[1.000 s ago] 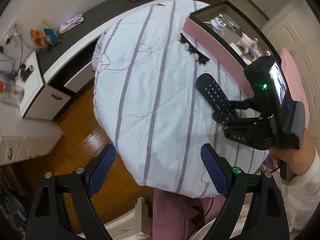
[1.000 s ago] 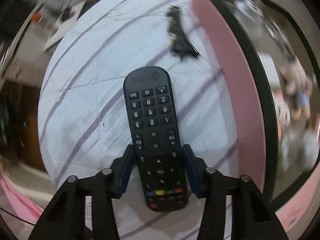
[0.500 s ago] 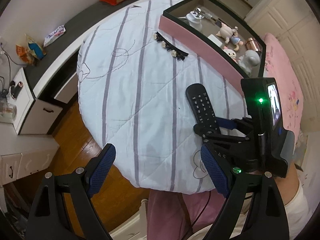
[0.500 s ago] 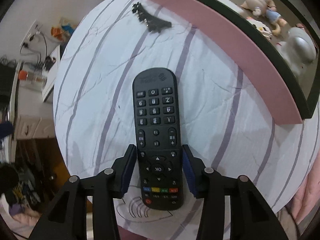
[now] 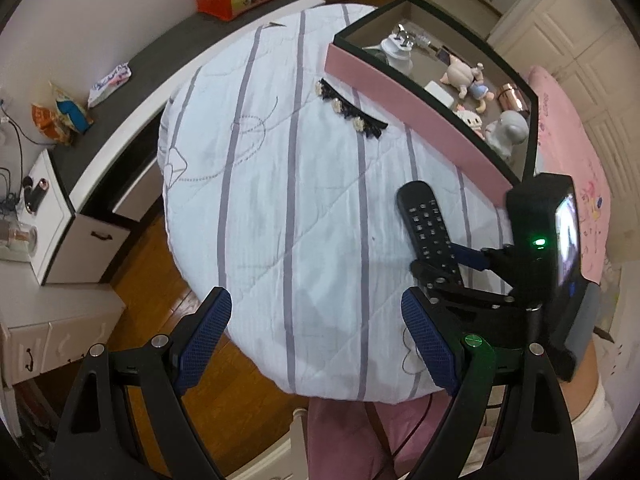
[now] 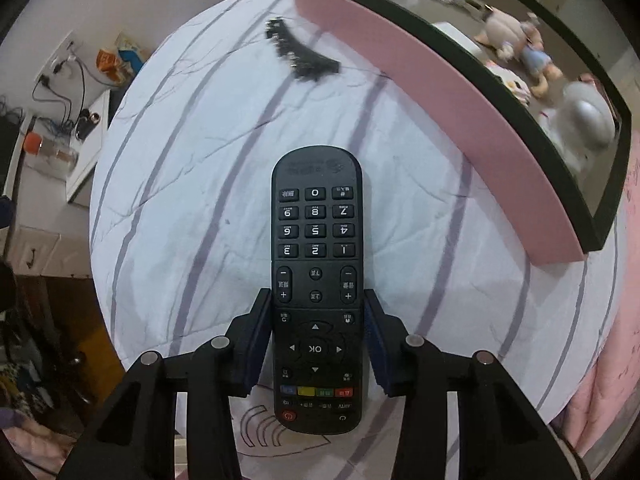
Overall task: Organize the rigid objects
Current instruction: 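Grasp the black TV remote with the right tool and lift it, then grasp the black hair clip with the left tool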
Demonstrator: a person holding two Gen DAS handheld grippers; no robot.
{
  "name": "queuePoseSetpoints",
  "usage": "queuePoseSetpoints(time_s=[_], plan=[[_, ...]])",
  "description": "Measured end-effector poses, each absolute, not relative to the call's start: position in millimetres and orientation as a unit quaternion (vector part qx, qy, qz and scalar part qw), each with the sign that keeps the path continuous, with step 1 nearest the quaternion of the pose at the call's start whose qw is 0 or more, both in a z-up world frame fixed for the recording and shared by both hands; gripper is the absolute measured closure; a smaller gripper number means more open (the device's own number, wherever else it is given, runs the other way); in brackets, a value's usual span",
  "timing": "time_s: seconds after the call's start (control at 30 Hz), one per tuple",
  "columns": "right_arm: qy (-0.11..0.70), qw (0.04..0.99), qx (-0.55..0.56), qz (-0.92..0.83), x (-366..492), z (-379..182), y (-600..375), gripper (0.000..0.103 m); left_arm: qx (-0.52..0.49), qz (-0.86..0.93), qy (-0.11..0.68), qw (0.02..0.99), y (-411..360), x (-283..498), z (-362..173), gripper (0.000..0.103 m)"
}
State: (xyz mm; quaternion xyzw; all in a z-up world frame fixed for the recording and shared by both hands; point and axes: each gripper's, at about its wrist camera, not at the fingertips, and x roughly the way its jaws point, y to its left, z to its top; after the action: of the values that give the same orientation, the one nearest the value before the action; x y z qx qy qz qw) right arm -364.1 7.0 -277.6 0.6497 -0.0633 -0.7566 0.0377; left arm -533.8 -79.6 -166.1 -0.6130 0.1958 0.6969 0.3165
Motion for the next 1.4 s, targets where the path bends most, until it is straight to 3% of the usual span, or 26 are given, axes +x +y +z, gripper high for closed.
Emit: queuePoseSetpoints(time_s=[0.3, 0.57, 1.0, 1.4], plan=[[-0.089, 0.030, 0.646, -0.758, -369, -273, 46, 0.059, -0.622, 0.703, 0.150, 0.312, -43, -564, -172, 0.015], [-0.128, 0.036, 0.631, -0.764, -377, -271, 67, 0.059, -0.638, 0.703, 0.123, 0.289, 8, -595, -208, 0.015], [-0.126, 0.042, 0.639, -0.758, -396, -285, 69, 0.057, -0.669, 0.698, 0.097, 0.238, 35, -631, -258, 0.015], [-0.132, 0.056, 0.643, -0.753, -394, -286, 80, 0.057, -0.661, 0.708, 0.124, 0.214, 60, -631, -270, 0.010]])
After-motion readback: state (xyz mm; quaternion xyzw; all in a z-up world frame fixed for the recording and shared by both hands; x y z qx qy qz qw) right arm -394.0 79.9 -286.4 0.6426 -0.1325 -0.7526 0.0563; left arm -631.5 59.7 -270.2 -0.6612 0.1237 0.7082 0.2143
